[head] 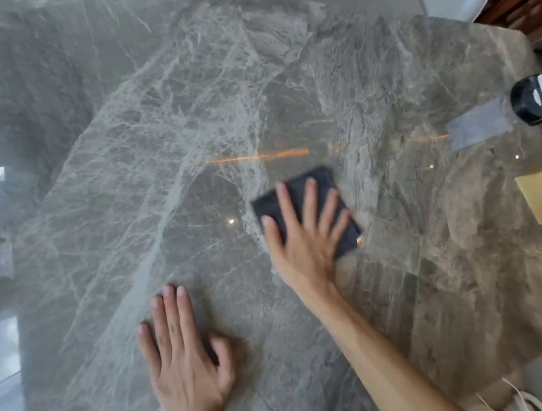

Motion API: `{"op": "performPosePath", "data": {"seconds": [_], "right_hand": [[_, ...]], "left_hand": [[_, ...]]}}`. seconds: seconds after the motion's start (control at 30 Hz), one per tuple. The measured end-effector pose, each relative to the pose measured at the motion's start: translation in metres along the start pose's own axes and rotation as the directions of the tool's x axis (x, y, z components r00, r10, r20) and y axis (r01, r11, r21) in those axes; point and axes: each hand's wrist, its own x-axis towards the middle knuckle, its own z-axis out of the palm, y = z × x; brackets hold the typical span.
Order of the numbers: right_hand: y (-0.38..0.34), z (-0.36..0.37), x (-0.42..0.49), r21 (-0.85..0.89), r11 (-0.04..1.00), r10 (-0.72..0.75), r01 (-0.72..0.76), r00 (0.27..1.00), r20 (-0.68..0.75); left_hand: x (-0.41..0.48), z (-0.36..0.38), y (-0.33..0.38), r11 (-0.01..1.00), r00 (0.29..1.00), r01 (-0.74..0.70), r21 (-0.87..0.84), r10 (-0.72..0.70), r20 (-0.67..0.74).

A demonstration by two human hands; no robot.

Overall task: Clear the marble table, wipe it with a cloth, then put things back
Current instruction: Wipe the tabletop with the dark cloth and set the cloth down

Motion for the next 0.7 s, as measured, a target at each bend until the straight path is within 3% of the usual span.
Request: {"op": "performPosePath", "data": {"seconds": [0.1, 0.17, 0.23, 0.33, 0.43, 0.57, 0.7], "right_hand": [[-0.003, -0.007, 0.072, 0.007, 0.990, -0.137, 0.138, 0.989, -0.063], [0.029, -0.015, 0.111, -0.003, 0.994, -0.111, 0.111, 0.992, -0.058], [0.079, -0.020, 0.125, 0.011, 0.999, 0.046, -0.045, 0.997, -0.064], [0.142, -0.022, 0.086, 0.072, 0.942, 0.330, -0.326, 0.943, -0.037], [0.119, -0.012, 0.000, 0.115, 0.893, 0.433, -0.435, 0.900, 0.042], [0.044, -0.001, -0.063, -0.020, 0.995, 0.103, -0.101, 0.991, 0.088], [0.047, -0.008, 0.025, -0.009, 0.995, -0.101, 0.101, 0.995, -0.004]], "left_hand": [[-0.001, 0.004, 0.002, 1.000, 0.998, -0.002, 0.022, 0.003, -0.060], [0.000, 0.005, 0.003, 0.999, 0.997, -0.011, 0.033, 0.014, -0.073], [0.001, 0.004, 0.003, 0.999, 0.998, -0.009, 0.032, 0.011, -0.058], [0.001, 0.001, 0.003, 1.000, 1.000, -0.004, 0.015, 0.004, 0.009], [0.001, -0.005, 0.005, 0.999, 0.995, 0.008, 0.041, -0.012, 0.099], [0.002, -0.010, 0.006, 0.998, 0.989, 0.030, 0.055, -0.037, 0.146], [0.001, -0.007, 0.006, 0.998, 0.991, 0.021, 0.055, -0.028, 0.130]]}}
